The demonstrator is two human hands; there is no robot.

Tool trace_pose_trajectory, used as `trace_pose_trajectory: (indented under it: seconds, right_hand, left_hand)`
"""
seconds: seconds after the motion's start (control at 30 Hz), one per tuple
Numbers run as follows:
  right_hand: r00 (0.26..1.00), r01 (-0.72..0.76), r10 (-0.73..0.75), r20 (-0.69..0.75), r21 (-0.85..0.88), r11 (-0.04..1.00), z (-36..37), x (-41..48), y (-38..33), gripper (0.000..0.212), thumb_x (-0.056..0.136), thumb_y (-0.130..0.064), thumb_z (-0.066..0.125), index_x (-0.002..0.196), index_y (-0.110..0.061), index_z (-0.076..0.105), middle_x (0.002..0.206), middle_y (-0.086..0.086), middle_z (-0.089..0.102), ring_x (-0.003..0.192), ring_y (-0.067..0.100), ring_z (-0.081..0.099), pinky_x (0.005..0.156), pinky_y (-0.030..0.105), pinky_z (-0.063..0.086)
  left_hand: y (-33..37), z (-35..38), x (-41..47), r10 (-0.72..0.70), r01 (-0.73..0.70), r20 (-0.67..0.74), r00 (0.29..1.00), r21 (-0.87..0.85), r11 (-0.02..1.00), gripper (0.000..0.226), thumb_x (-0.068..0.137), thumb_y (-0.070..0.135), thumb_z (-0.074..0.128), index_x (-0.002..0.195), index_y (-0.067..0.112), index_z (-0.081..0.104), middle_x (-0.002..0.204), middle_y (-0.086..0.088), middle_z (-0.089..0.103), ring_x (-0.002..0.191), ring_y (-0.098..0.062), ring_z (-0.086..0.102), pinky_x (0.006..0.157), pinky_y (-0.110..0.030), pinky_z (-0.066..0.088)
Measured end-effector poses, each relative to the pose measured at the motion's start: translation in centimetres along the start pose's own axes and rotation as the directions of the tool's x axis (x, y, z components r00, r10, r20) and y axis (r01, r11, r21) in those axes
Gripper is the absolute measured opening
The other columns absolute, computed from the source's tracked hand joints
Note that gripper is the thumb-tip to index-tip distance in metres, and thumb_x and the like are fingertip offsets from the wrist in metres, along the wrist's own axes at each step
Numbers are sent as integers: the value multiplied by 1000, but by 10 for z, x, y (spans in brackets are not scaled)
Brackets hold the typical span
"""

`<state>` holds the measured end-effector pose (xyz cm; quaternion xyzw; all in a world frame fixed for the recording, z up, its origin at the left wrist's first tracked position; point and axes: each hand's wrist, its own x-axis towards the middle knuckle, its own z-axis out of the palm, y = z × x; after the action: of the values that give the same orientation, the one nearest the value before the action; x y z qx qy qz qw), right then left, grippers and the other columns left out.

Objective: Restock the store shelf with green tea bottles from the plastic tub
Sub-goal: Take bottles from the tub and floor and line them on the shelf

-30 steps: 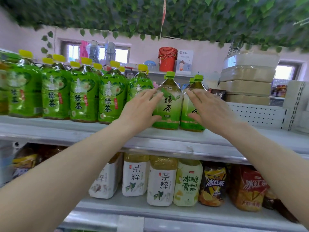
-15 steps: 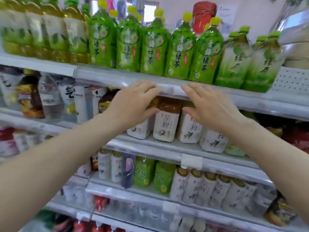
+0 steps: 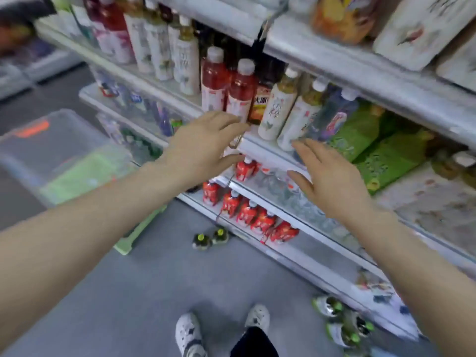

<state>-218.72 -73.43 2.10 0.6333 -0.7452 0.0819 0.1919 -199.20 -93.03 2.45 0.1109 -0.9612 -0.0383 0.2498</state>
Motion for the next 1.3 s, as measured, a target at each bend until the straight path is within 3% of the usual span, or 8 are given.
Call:
trace_pose_trajectory:
  seconds: [0.2, 0.27, 0.43, 0.73, 0.93, 1.1, 1.2, 1.3]
  right_hand:
    - [983, 8, -40, 178, 178, 984, 132, -20, -50, 53, 86, -29, 73, 131, -5, 57, 124, 14, 63, 102, 34, 65, 75, 39, 57]
    - [964, -1, -59, 259, 224, 975, 180, -29, -61, 52, 89, -33, 65, 133, -6, 56, 125, 13, 62, 104, 30, 63, 79, 37, 56]
    - [882, -29, -126, 454, 318, 948, 302, -62, -82, 59, 81, -28, 76, 131, -3, 56, 118, 14, 64, 95, 31, 67, 67, 33, 56]
    - [703, -139, -139, 698, 326, 935, 510, -126, -95, 66, 84, -29, 74, 139, -1, 48, 133, 16, 57, 117, 33, 59, 92, 41, 51]
    - [585, -303, -73, 808, 301, 904, 637, -161, -109, 75, 91, -27, 67, 153, -9, 28, 157, 11, 33, 142, 27, 36, 113, 34, 31]
    - [623, -417, 7, 782, 324, 849, 723, -180, -114, 77, 89, -21, 70, 153, -11, 27, 156, 10, 35, 140, 26, 38, 111, 35, 33]
    - [707, -477, 85, 702, 384, 791, 753, -189, -119, 47, 94, -21, 62, 137, -10, 46, 132, 10, 55, 117, 27, 54, 89, 32, 41]
    - [736, -552, 176, 654, 428, 716, 765, -201, -124, 31, 96, -26, 58, 123, -11, 51, 111, 5, 59, 93, 18, 54, 74, 24, 35]
  left_hand:
    - [-42, 97, -89, -182, 195, 154, 971, -77, 978, 51, 81, 30, 78, 123, 5, 64, 115, -16, 66, 104, -35, 62, 88, -42, 51]
    - [-54, 133, -119, -239, 261, 204, 949, -86, 962, 50, 81, 32, 75, 123, 6, 64, 116, -15, 66, 105, -34, 63, 86, -39, 51]
    - [-77, 234, -191, -406, 482, 397, 823, -111, 869, 60, 75, 31, 82, 128, 13, 61, 122, -11, 63, 111, -35, 59, 83, -46, 54]
    - [-105, 433, -289, -529, 712, 620, 579, -68, 699, 74, 78, 36, 79, 143, 23, 45, 141, -5, 50, 130, -28, 44, 90, -46, 49]
    - [-114, 546, -340, -535, 750, 702, 469, 3, 661, 83, 81, 39, 75, 150, 22, 32, 152, -4, 36, 139, -25, 33, 103, -46, 44]
    - [-124, 623, -371, -543, 781, 709, 449, -16, 625, 95, 77, 32, 80, 153, 20, 24, 156, -2, 27, 141, -25, 30, 103, -46, 44]
    - [-133, 655, -383, -552, 790, 695, 461, -37, 612, 96, 75, 27, 82, 152, 18, 26, 156, -2, 28, 140, -25, 31, 103, -45, 44]
    - [-137, 675, -390, -555, 785, 688, 467, -34, 619, 97, 77, 23, 81, 153, 18, 23, 157, -1, 24, 142, -25, 29, 104, -43, 41]
